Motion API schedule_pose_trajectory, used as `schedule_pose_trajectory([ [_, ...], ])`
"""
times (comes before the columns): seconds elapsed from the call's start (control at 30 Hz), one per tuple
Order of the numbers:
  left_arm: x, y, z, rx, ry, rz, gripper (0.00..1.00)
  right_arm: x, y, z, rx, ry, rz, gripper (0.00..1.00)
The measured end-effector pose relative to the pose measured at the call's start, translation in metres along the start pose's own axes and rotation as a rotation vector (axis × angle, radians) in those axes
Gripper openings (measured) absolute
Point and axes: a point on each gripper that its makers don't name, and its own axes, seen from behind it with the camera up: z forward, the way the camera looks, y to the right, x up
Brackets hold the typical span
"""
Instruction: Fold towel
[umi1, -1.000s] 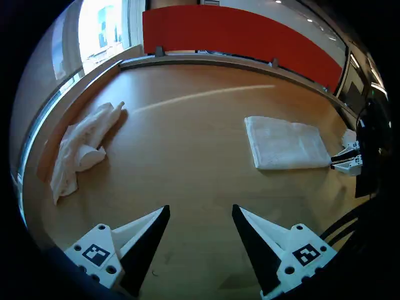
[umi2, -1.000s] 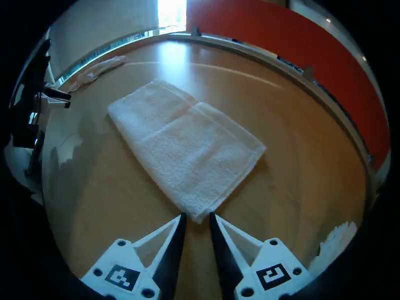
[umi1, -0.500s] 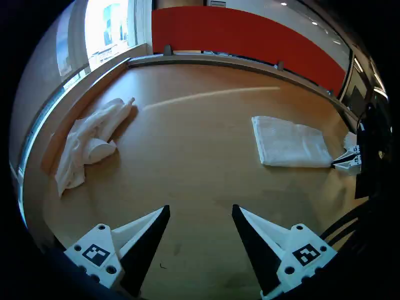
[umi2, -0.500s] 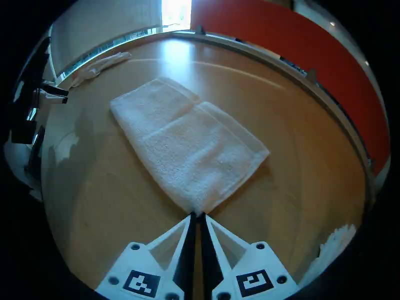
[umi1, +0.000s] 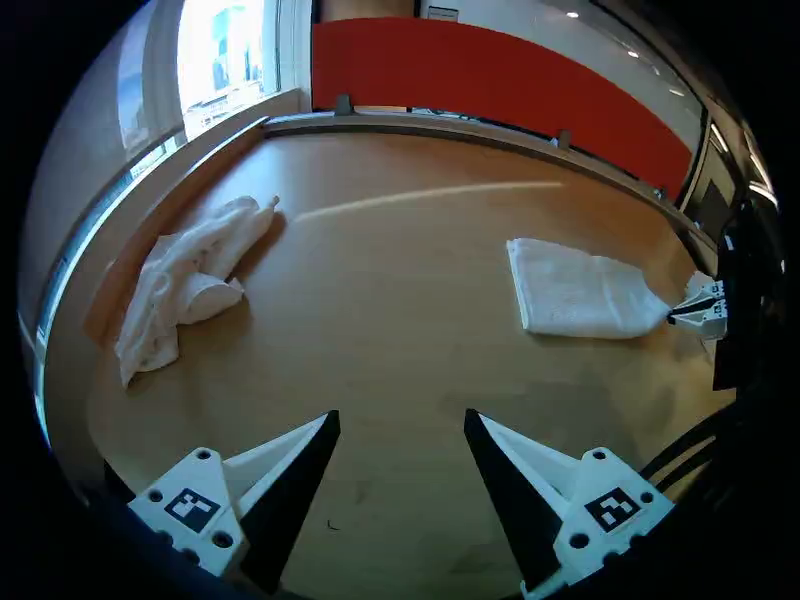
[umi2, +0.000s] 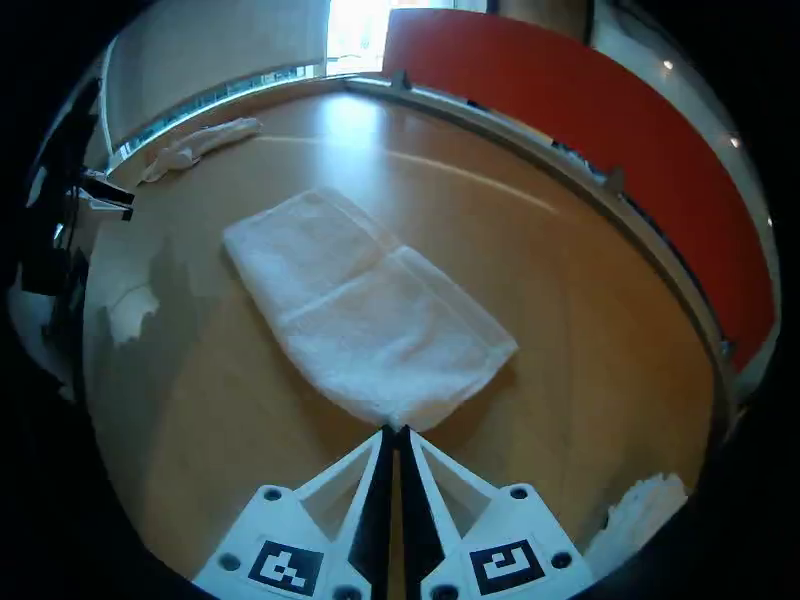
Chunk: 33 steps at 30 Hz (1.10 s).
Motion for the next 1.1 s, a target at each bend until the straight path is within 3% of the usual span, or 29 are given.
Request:
schedule_pose_trajectory([
  [0.57, 0.020, -0.005, -0.022, -0.010, 0.058, -0.042, 0.92, 0.115, -0.004, -0.019, -0.010, 0.141, -0.145, 0.04],
  [1.1, 0.023, -0.014, -0.039, -0.015, 0.076, -0.074, 0.92, 0.163, -0.027, -0.002, 0.050, 0.156, -0.261, 0.04],
])
